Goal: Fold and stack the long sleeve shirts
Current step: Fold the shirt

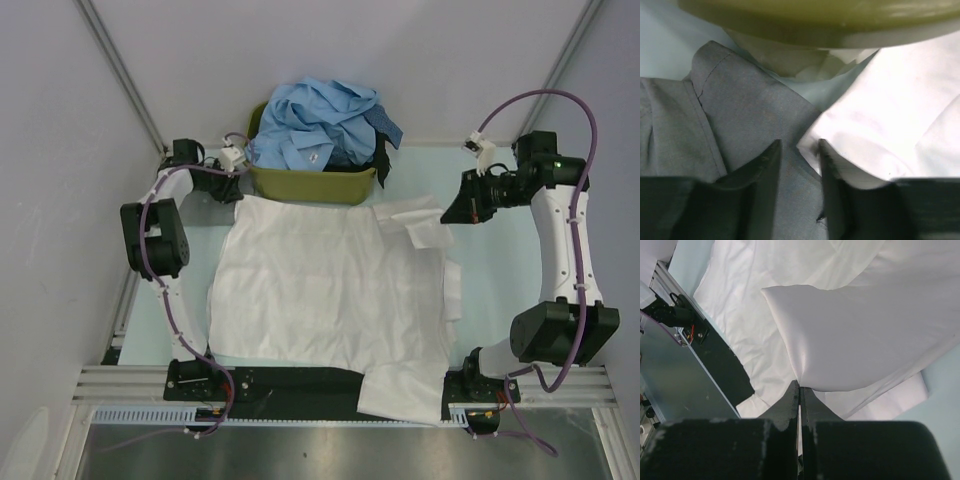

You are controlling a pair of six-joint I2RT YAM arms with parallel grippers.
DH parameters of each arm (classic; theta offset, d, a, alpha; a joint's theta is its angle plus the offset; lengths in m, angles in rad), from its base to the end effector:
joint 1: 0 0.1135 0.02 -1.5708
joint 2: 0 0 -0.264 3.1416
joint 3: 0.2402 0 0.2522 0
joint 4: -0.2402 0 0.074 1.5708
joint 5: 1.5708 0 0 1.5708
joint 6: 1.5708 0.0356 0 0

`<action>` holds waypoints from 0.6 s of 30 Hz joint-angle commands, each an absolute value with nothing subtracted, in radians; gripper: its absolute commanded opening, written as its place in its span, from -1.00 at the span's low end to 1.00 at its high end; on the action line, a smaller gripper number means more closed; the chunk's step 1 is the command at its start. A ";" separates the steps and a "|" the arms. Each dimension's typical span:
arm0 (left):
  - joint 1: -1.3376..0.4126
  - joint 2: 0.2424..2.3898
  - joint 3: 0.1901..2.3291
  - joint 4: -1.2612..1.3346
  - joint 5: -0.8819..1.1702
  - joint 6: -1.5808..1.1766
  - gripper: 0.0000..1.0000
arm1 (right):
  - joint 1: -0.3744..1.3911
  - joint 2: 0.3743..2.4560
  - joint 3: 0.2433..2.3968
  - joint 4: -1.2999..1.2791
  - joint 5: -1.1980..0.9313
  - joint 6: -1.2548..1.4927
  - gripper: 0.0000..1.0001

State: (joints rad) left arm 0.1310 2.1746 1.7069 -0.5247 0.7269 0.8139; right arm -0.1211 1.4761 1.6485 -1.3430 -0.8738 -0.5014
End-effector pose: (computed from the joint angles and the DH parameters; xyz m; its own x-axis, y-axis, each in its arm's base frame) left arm 0.4697 0.0380 0.1897 -0.3792 0.4980 -0.7799 0.7838 0.6208 0.0153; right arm 0.2652 -0.0048 0.3882 -0.6964 -0.2261 -0.6811 -0.6315 0.6439 0.4320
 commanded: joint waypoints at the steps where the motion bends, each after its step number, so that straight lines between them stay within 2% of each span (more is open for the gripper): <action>1: 0.126 2.195 1.784 -0.629 0.798 0.887 -0.33 | -0.118 1.413 1.709 -1.442 -0.913 -0.462 -1.00; 3: 0.126 2.189 1.781 -0.632 0.805 0.894 -0.55 | -0.118 1.398 1.721 -1.440 -0.919 -0.453 -1.00; 5: 0.127 2.183 1.779 -0.635 0.808 0.897 -0.69 | -0.118 1.381 1.733 -1.443 -0.928 -0.443 -1.00; 6: 0.126 2.180 1.778 -0.635 0.813 0.899 -0.86 | -0.120 1.375 1.741 -1.443 -0.933 -0.440 -1.00; 8: 0.127 2.172 1.775 -0.641 0.824 0.900 -0.97 | -0.120 1.362 1.755 -1.443 -0.936 -0.431 -1.00; 18: 0.127 2.053 1.715 -0.669 0.844 0.986 -1.00 | -0.123 1.264 1.801 -1.488 -0.907 -0.408 -1.00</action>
State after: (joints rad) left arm 0.1295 2.1792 1.7363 -0.6468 0.7830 0.8925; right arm -0.1215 1.3102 1.7458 -1.3468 -0.9020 -0.4263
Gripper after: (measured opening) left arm 0.004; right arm 0.010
